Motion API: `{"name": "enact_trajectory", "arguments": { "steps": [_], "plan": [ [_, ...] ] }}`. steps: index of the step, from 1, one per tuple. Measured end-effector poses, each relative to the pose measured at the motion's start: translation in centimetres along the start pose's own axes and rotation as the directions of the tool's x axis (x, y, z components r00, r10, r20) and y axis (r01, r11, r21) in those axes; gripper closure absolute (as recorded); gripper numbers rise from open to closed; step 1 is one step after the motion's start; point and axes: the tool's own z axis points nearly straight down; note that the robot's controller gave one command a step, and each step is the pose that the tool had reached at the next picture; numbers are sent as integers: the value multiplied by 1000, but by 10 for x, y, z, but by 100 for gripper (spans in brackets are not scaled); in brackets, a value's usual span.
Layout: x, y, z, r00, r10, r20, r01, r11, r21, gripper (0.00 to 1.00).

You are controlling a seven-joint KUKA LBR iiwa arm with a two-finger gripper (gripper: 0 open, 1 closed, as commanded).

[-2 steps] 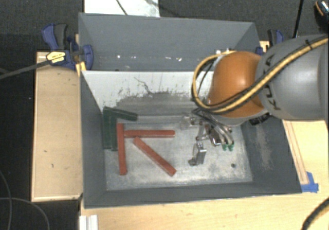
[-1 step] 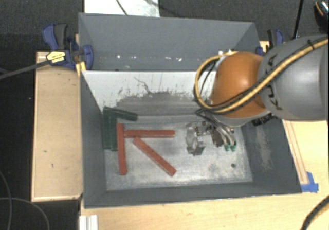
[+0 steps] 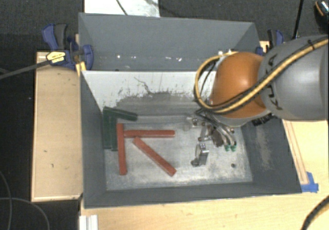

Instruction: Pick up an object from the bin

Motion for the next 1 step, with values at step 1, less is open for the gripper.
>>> {"name": "enact_trajectory", "arguments": {
  "steps": [1],
  "plan": [
    [-62, 34, 73, 995, -103, 1, 103, 995, -2, 0]
  ]
}}
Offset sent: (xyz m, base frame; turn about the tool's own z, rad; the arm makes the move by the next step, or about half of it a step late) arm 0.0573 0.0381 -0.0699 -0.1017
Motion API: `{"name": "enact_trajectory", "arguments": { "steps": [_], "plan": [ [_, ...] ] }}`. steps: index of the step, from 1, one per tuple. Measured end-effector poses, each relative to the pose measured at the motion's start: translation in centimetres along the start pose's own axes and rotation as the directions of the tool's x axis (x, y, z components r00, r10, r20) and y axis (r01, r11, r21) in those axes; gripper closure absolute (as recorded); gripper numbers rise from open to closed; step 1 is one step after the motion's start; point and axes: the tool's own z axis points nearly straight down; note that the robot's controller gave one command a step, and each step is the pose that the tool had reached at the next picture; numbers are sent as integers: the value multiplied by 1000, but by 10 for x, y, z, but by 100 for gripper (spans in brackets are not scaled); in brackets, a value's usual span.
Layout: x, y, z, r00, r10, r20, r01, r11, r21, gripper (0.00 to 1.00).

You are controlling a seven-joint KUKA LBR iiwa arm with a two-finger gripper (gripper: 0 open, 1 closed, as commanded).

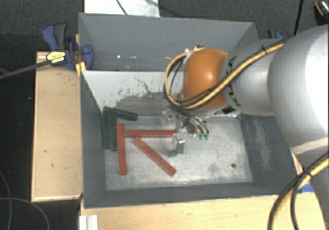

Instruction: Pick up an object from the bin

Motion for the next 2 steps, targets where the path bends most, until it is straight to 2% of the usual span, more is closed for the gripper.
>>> {"name": "enact_trajectory", "arguments": {
  "steps": [1, 2],
  "plan": [
    [1, -2, -3, 1000, 0, 1, 0, 1000, 3, 100],
    [17, 13, -134, 1000, -27, 7, 27, 1000, 2, 100]
  ]
}}
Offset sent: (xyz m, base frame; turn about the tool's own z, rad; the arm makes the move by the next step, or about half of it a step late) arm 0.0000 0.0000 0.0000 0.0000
